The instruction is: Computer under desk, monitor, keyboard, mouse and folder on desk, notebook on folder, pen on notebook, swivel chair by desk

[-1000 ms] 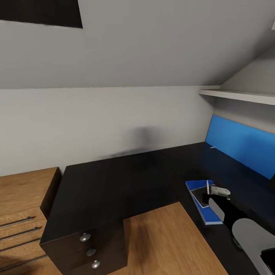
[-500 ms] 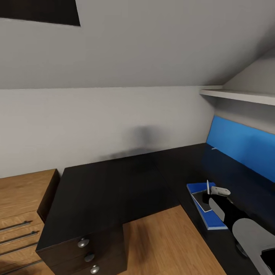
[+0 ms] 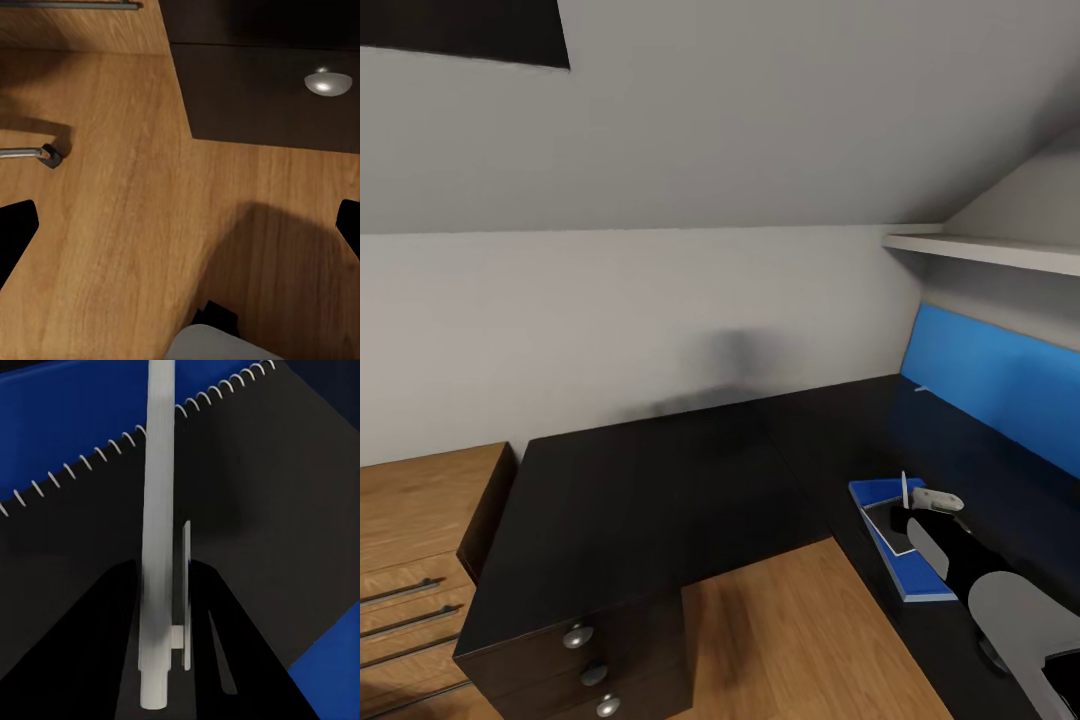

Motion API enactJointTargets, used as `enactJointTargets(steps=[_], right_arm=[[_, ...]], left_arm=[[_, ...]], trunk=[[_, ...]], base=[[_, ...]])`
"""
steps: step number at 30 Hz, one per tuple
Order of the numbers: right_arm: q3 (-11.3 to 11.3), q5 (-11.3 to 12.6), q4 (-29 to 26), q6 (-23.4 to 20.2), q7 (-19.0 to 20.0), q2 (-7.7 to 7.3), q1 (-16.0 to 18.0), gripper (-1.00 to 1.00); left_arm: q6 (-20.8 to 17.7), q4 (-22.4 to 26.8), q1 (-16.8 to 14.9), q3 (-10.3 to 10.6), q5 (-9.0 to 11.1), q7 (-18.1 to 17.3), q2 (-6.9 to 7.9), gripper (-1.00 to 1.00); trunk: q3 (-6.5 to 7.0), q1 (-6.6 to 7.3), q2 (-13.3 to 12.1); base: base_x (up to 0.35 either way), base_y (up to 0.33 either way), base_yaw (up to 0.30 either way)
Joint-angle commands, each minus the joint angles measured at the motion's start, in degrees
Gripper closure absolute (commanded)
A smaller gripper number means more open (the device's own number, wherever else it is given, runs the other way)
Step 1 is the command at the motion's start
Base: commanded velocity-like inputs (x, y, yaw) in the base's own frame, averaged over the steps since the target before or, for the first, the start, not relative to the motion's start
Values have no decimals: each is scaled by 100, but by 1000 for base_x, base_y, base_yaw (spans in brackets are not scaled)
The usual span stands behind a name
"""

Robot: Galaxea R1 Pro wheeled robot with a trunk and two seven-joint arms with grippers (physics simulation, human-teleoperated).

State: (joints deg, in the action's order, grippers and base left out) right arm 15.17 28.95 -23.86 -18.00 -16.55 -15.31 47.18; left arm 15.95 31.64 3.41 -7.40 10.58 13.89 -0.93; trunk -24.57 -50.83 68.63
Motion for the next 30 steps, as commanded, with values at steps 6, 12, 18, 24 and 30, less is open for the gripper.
enactJointTargets(steps=[6, 12, 18, 24, 30], right_arm=[[48, 50, -16, -28, -41, -7, 3, 100], [48, 50, -16, -28, -41, -7, 4, 100], [48, 50, -17, -28, -41, -7, 4, 100], [48, 50, -15, -28, -41, -7, 3, 100], [48, 50, -21, -28, -41, -7, 3, -100]], left_arm=[[13, 9, 2, -7, 43, -12, -3, -100], [13, 9, 2, -7, 41, -11, -3, -100], [13, 9, 2, -7, 41, -9, -3, -100], [13, 9, 2, -7, 41, -9, -3, -100], [13, 9, 2, -7, 41, -9, -3, -100]], trunk=[[-5, 0, 4], [-5, 0, 4], [-5, 0, 4], [-5, 0, 4], [-5, 0, 4]], base=[[-156, 0, 0], [-57, 0, 0], [-6, 0, 0], [-1, 0, 0], [0, 0, 0]])
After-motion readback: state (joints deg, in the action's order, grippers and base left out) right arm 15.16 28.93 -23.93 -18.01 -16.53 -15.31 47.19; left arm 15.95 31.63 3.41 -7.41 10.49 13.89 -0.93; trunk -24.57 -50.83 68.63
